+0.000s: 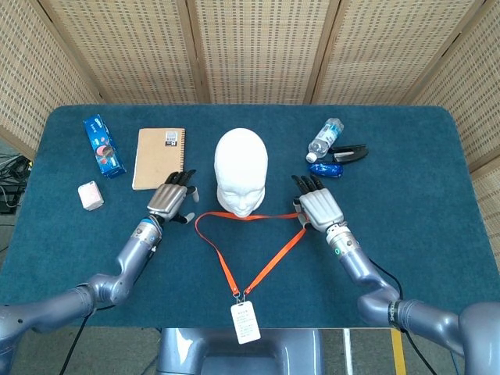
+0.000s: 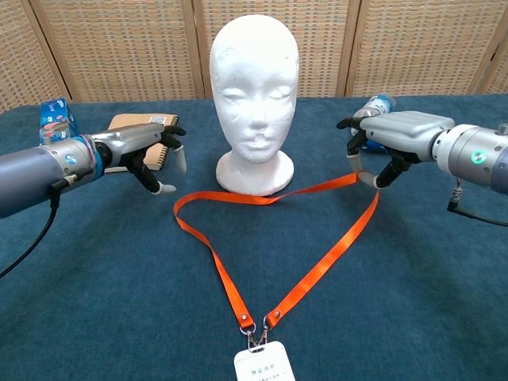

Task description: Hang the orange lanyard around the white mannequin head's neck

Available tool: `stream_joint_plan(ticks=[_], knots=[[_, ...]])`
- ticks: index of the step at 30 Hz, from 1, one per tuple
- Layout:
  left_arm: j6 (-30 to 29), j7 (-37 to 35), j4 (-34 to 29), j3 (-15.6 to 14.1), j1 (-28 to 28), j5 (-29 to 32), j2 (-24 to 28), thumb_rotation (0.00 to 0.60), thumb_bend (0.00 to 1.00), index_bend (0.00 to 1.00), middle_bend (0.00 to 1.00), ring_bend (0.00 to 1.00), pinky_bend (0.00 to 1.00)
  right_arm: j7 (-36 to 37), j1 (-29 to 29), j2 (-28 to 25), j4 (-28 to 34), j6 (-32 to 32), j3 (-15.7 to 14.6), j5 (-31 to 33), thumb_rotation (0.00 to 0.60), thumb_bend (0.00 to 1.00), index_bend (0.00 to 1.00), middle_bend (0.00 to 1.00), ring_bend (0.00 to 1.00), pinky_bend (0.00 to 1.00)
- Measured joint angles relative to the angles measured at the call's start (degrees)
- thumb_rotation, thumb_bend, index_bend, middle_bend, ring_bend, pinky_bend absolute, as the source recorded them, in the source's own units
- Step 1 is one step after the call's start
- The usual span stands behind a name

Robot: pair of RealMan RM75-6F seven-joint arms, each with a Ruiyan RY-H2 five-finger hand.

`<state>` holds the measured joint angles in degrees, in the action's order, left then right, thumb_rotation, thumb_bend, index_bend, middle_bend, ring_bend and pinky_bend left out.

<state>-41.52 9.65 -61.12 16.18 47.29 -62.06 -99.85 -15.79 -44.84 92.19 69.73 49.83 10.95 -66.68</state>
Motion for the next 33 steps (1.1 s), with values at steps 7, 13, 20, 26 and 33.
stream_joint_plan(ticks=[7, 13, 20, 26, 33], knots=[[1.1, -2.4, 2.7, -0.6, 1.2, -0.5, -2.1, 0.6, 0.34, 0.46, 0.0, 0.0, 0.0, 0.4, 0.0, 0.2, -0.1, 0.1, -0.3, -0.5, 0.6, 0.67, 0.7, 0.06, 0.0, 0.0], [2.0, -2.3, 4.2, -0.5, 2.3, 1.3, -4.5, 0.6, 0.35, 0.46, 0.0, 0.0, 0.0, 0.4, 0.3, -0.1, 0.2, 0.3, -0.4, -0.4, 0.6, 0.67, 0.7, 0.06, 0.0, 0.0], [3.3, -1.2, 6.7, -0.5, 3.6, 3.7, -6.4, 0.6, 0.4, 0.52, 0.0, 0.0, 0.0, 1.2, 0.2, -0.3, 0.2, -0.4, 0.0, 0.5, 0.6, 0.67, 0.7, 0.07, 0.0, 0.0], [2.8, -1.4, 6.6, -0.7, 3.6, 3.6, -6.4, 0.6, 0.44, 0.64, 0.0, 0.0, 0.0, 1.6, 0.3, -0.4, 0.3, -0.2, 0.0, 0.3, 0.6, 0.67, 0.7, 0.07, 0.0, 0.0], [1.4, -2.3, 4.8, -1.2, 3.1, 2.2, -5.4, 0.6, 0.45, 0.71, 0.0, 0.0, 0.0, 1.5, 0.5, -0.9, 1.1, 0.2, -0.1, 0.1, 0.6, 0.67, 0.7, 0.07, 0.0, 0.0]])
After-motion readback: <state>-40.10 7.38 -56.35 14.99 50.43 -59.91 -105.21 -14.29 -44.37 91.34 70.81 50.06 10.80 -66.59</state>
